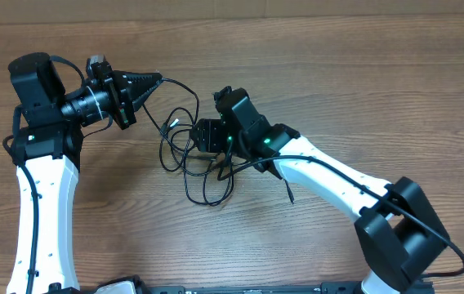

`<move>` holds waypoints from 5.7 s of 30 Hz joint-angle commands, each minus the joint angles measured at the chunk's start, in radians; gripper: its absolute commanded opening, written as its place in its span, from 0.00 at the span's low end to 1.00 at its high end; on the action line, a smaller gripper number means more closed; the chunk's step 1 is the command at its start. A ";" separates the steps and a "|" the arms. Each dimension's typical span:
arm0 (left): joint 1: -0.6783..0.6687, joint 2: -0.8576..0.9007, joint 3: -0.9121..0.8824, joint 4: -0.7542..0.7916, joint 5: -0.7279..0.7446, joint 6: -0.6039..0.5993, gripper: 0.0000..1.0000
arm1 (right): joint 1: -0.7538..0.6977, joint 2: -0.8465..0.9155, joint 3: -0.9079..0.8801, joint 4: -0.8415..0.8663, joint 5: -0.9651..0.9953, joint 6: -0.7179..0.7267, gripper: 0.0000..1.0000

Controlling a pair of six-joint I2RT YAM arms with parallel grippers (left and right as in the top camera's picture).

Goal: Untangle cables

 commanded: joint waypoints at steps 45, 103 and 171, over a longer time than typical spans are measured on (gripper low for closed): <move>0.039 -0.020 0.022 0.002 0.011 0.085 0.04 | -0.403 0.110 0.000 -0.513 0.344 0.097 0.05; 0.163 0.229 0.022 -0.524 -1.127 0.835 0.53 | -0.502 0.111 -0.001 -0.527 0.201 -0.035 0.06; 0.130 0.314 -0.282 -0.325 -1.137 0.925 0.06 | -0.502 0.111 -0.001 -0.524 0.202 -0.034 1.00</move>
